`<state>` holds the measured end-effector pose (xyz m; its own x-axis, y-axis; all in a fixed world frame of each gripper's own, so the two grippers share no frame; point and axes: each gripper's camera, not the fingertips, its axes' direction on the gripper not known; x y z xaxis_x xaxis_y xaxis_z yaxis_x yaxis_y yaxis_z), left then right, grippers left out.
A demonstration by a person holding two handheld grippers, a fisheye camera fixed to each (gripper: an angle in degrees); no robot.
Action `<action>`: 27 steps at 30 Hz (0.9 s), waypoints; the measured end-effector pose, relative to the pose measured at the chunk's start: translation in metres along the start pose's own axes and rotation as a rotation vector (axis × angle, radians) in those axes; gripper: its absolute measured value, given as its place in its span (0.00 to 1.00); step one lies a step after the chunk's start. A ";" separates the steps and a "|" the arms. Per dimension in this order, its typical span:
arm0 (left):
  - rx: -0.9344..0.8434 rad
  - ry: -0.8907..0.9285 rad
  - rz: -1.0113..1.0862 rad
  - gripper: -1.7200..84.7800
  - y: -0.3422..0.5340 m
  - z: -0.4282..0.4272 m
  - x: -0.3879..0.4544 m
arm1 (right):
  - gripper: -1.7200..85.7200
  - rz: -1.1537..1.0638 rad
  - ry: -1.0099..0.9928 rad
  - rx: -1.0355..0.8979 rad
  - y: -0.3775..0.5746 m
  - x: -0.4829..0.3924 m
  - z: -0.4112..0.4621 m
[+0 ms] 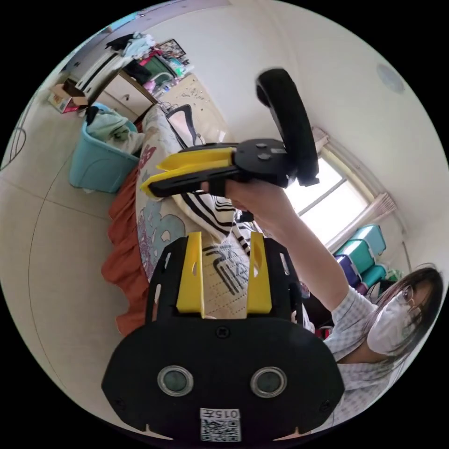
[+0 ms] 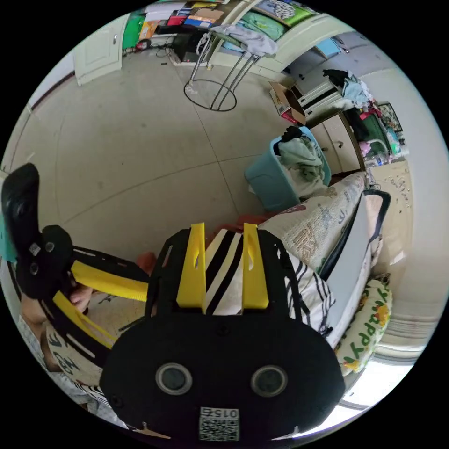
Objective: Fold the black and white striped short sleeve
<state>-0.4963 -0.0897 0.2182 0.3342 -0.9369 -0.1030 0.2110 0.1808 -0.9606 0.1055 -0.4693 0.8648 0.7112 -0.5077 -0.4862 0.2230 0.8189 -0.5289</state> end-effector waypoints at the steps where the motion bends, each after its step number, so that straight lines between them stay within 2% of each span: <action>1: -0.015 -0.032 0.022 0.17 0.001 0.006 0.005 | 0.15 -0.019 0.022 -0.024 -0.003 -0.007 0.006; 5: -0.032 -0.157 0.072 0.13 0.009 0.020 0.020 | 0.10 -0.044 0.029 -0.131 -0.012 -0.015 0.031; 9: -0.020 -0.200 0.080 0.05 0.020 0.027 0.026 | 0.02 0.024 0.005 -0.085 -0.004 -0.001 0.030; 15: 0.080 -0.164 0.082 0.01 0.030 0.018 0.040 | 0.01 0.273 -0.172 0.229 0.069 0.086 -0.026; 19: 0.059 -0.232 0.220 0.01 0.016 0.027 0.088 | 0.01 0.402 -0.299 0.449 0.166 0.146 -0.057; 22: -0.019 -0.233 0.364 0.02 0.008 0.060 0.137 | 0.01 0.502 -0.261 0.536 0.245 0.172 -0.058; 25: -0.221 -0.217 0.476 0.03 0.014 0.120 0.169 | 0.01 0.602 -0.263 0.558 0.328 0.190 -0.037; 27: -0.364 -0.160 0.490 0.06 0.022 0.153 0.173 | 0.01 0.620 -0.306 0.496 0.369 0.197 -0.013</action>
<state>-0.2931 -0.2020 0.2189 0.4525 -0.7096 -0.5401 -0.3178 0.4375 -0.8412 0.3189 -0.2704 0.5651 0.9343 0.1082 -0.3398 -0.0512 0.9837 0.1723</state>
